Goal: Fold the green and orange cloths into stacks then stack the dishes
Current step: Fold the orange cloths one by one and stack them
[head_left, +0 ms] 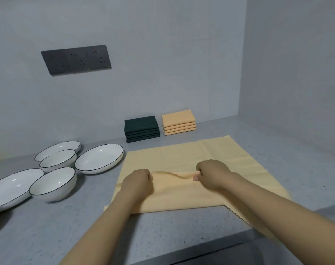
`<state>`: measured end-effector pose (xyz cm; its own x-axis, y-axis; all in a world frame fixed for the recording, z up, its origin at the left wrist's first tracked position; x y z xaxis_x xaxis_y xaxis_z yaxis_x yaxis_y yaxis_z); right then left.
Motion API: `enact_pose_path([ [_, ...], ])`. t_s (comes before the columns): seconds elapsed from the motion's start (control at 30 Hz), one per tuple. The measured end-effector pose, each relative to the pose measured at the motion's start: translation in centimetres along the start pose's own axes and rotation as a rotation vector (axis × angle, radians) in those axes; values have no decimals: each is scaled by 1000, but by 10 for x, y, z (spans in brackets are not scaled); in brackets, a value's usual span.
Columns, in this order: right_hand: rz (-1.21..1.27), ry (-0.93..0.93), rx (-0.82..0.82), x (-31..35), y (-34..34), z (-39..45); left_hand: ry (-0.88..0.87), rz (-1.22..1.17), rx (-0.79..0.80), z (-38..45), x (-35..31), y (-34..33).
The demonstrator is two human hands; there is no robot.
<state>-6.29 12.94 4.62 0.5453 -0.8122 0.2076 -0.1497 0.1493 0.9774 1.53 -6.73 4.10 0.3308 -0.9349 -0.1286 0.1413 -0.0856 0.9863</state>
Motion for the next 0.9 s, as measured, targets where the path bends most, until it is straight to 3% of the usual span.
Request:
enact_pose_path([
  [0.13, -55, -57, -153, -3, 0, 17, 37, 132, -164, 14, 1, -2],
  [0.4, -166, -37, -380, 12, -15, 20, 54, 210, -267, 32, 3, -22],
  [0.77, -225, -53, -435, 12, -7, 47, 110, 46, -359, 41, 11, -24],
  [0.9, -66, -49, -488, 2, -17, 49, 114, 28, -375, 40, 12, -22],
])
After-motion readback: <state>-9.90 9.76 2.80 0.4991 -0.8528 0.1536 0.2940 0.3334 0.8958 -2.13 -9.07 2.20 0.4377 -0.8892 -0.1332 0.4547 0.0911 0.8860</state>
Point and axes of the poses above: each hand's wrist, its own z-axis towards the middle knuckle, its own y-axis out of the back of the hand, x = y × z, the point moved 9 cm from there along z, towards the middle knuckle, and after that the axes turned 3 degrees about z, right-handed, at the moved point
